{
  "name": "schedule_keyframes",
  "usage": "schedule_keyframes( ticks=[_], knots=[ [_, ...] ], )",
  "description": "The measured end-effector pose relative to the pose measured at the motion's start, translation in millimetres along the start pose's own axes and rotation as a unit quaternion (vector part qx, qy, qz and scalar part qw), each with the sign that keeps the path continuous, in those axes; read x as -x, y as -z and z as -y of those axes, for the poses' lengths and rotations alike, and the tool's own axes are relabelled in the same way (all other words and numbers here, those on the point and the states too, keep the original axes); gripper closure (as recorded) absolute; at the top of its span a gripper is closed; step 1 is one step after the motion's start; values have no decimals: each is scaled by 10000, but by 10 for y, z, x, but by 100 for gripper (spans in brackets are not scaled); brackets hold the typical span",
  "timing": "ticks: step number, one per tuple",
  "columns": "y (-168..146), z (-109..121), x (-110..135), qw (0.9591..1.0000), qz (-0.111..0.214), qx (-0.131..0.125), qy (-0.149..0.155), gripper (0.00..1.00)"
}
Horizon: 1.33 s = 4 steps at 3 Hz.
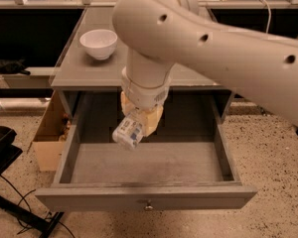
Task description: Pick blue plastic bottle from top drawer and place on counter
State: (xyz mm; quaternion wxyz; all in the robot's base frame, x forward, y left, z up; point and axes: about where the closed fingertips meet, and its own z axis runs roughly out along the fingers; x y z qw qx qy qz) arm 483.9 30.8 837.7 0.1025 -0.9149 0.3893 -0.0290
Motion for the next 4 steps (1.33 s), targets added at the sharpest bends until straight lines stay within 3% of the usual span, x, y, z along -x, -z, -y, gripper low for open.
schedule_keyframes(
  ticks=[1,2,3,4],
  knots=[
    [592,96,-485,9997,-49,251,-4,100],
    [752,431,-878,9990,-215,322,233,100],
    [843,895,-1519,9988,-438,21,209,100],
    [993,1047,-1937,9978,-546,-379,-32,100]
  ],
)
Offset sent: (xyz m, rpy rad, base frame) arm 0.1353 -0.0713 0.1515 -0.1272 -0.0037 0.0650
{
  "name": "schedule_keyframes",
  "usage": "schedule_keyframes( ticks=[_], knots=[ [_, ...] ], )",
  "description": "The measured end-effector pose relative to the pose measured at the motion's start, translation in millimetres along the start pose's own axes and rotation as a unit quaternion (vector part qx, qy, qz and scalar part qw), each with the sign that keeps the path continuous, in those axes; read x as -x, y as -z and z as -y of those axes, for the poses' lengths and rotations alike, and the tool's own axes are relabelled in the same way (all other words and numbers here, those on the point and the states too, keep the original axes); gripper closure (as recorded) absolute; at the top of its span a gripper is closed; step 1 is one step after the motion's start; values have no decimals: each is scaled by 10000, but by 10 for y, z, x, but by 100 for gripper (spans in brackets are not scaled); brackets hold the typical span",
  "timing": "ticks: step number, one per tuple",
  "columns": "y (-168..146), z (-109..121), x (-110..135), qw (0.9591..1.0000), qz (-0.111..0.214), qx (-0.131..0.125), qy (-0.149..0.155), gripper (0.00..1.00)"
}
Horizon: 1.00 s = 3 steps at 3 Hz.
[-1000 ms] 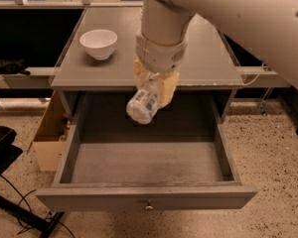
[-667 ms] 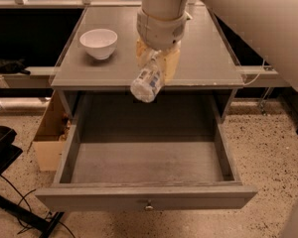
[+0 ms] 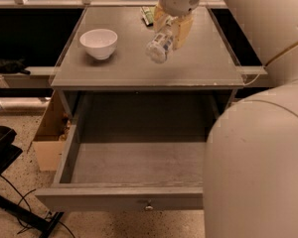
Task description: Pick blue plastic bottle from top drawer and place on counter
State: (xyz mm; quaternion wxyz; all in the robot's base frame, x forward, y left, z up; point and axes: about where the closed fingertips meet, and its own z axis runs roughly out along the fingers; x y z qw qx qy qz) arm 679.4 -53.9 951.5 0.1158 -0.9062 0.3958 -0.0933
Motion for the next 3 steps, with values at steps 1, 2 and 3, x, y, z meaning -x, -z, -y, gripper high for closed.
schedule_keyframes(
  ticks=[1,2,3],
  knots=[
    [-90,-44,-358,9986,56,-303,-429,100],
    [-350,-190,-648,9951,281,-468,-818,100],
    [-711,-340,-788,9916,691,-420,-1008,100]
  ],
)
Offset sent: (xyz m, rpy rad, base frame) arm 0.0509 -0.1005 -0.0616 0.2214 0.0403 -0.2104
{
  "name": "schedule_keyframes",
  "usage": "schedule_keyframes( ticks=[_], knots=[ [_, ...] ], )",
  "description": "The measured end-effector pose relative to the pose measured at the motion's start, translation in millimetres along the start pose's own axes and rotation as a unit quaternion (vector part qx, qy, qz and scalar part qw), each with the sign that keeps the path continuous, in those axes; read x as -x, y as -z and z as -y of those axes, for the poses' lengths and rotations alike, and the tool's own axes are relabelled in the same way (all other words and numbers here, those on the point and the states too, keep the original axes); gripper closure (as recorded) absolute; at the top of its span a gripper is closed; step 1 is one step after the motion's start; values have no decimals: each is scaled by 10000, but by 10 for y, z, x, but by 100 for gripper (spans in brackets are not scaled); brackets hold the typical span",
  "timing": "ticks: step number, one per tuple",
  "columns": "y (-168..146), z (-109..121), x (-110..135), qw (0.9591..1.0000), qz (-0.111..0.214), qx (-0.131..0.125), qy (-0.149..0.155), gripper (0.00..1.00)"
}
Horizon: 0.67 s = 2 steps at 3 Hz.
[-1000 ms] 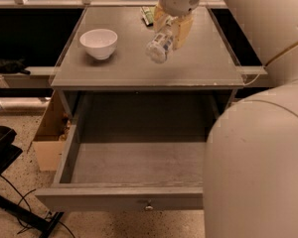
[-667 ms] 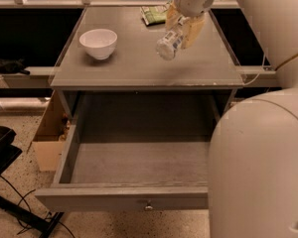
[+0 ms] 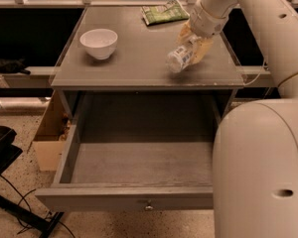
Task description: Pick blue plastic bottle from top drawer and place on counter
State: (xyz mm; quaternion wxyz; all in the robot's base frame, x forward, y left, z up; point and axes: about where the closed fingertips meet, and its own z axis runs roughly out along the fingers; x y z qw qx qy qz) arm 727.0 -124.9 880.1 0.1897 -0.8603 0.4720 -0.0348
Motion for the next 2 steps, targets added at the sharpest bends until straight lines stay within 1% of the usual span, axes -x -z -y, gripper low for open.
schedule_keyframes(
  ticks=[1,2],
  knots=[
    [-83,44,-9,10000,21,-35,-4,82],
    [-82,47,-9,10000,19,-40,-3,58]
  ],
)
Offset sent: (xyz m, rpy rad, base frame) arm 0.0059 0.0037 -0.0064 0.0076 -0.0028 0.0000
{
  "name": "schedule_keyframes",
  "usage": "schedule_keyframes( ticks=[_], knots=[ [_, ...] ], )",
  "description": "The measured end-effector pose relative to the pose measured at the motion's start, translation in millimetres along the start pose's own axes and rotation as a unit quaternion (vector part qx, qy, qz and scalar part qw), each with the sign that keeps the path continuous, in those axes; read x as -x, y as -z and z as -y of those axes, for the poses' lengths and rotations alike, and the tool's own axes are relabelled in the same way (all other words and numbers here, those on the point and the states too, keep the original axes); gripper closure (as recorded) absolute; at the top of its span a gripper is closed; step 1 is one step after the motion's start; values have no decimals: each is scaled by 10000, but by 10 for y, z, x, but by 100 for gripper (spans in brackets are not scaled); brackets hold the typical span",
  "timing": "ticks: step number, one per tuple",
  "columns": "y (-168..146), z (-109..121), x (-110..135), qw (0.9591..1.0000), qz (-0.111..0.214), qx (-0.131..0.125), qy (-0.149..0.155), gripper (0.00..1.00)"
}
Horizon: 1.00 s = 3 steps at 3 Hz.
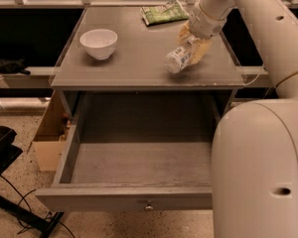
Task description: Pick blue plastic bottle from top drawer and place on counter
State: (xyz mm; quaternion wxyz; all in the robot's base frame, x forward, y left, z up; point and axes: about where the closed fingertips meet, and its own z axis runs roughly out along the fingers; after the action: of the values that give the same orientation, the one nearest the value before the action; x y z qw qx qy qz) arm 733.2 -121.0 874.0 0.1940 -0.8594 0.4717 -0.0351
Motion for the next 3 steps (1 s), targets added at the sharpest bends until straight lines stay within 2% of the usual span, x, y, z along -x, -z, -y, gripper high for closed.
schedule_keyframes(
  ticks=[2,3],
  knots=[
    [0,0,0,10000,0,0,0,12],
    [0,0,0,10000,0,0,0,0]
  ],
)
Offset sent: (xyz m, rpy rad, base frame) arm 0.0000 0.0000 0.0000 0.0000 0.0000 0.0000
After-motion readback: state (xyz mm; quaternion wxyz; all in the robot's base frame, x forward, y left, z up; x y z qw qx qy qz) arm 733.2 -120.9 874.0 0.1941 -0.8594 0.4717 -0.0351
